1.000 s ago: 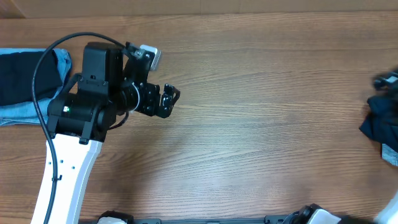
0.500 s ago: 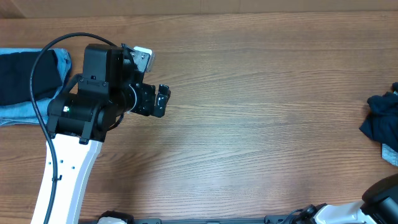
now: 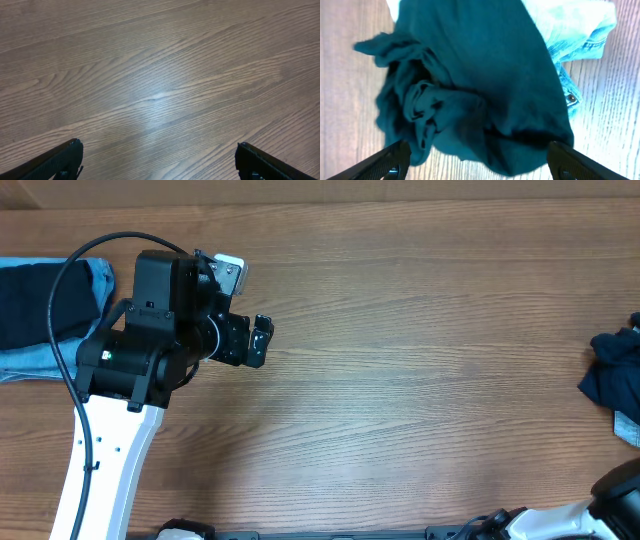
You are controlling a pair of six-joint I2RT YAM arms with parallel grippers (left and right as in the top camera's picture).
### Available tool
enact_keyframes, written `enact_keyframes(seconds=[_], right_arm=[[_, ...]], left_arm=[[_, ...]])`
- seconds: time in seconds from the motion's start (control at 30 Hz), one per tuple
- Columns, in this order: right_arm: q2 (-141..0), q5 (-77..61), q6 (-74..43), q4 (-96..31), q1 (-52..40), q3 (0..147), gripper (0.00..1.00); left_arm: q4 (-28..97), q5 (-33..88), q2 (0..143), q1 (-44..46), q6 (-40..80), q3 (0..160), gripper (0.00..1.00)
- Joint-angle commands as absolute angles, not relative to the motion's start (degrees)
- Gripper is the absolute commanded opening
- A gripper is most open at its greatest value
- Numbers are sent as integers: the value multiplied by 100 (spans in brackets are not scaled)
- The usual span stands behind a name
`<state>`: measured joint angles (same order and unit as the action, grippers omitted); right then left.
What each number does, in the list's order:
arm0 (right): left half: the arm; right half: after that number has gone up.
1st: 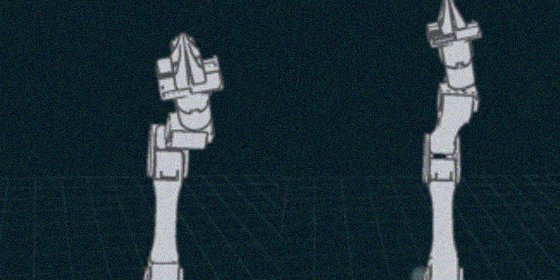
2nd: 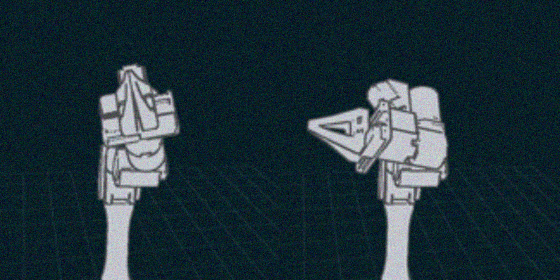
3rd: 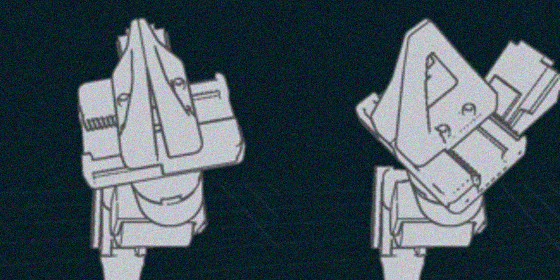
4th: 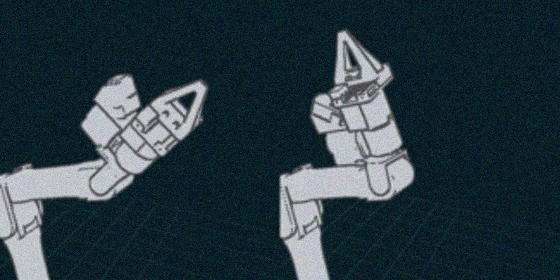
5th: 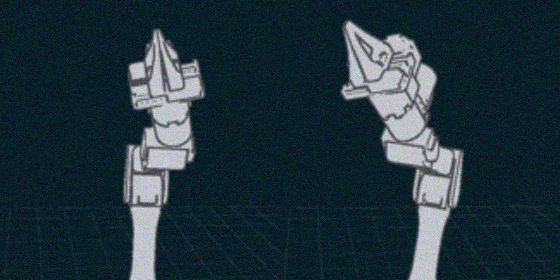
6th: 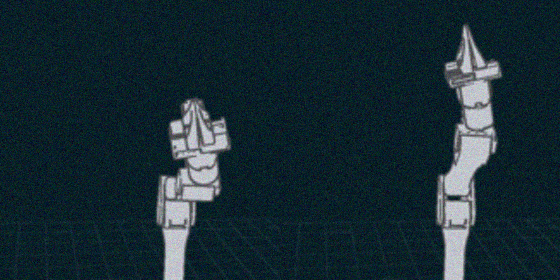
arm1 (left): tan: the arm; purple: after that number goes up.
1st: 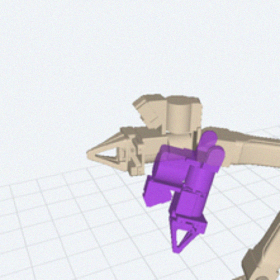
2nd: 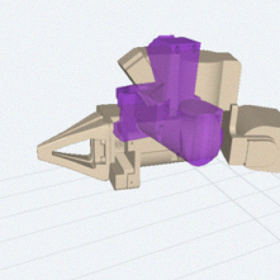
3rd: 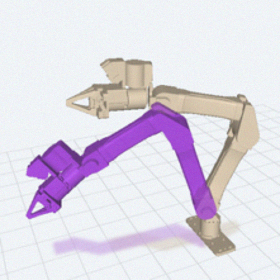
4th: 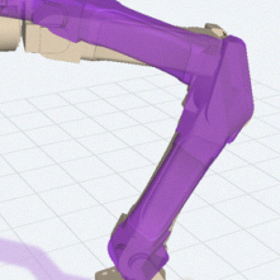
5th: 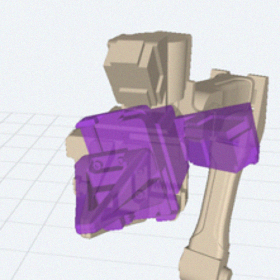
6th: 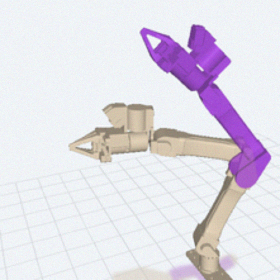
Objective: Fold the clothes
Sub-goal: 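Reach the right gripper to the crumpled teal t-shirt and grasp it, then lift the teal t-shirt with the right gripper and drag it to table center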
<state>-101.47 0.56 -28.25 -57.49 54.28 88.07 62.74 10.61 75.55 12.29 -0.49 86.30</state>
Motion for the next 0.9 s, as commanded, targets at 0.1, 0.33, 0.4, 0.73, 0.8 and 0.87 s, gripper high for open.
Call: enact_keyframes(seconds=[0.1, 0.33, 0.4, 0.73, 0.8, 0.87], right_arm=[[-10589, -30, -2698, -5531, 5389, 8927, 80], [-10652, 14, -2698, -5356, 5369, 8919, 68], [-10683, 14, -2685, -5310, 5367, 8868, 67], [-10687, -10, -2679, -5120, 5369, 8302, 58], [-10687, -19, -2679, -5127, 5369, 8294, 51], [-10685, -34, -2679, -5129, 5369, 8294, 43]], left_arm=[[6263, 1004, 7491, 1236, -176, 8742, 100], [6263, 1007, 7491, 1236, -174, 8742, 100], [6263, 1007, 7491, 1236, -174, 8742, 100], [6265, 1004, 7491, 1236, -176, 8742, 100], [6265, 1007, 7491, 1236, -174, 8742, 100], [6263, 1007, 7491, 1236, -174, 8742, 100]])
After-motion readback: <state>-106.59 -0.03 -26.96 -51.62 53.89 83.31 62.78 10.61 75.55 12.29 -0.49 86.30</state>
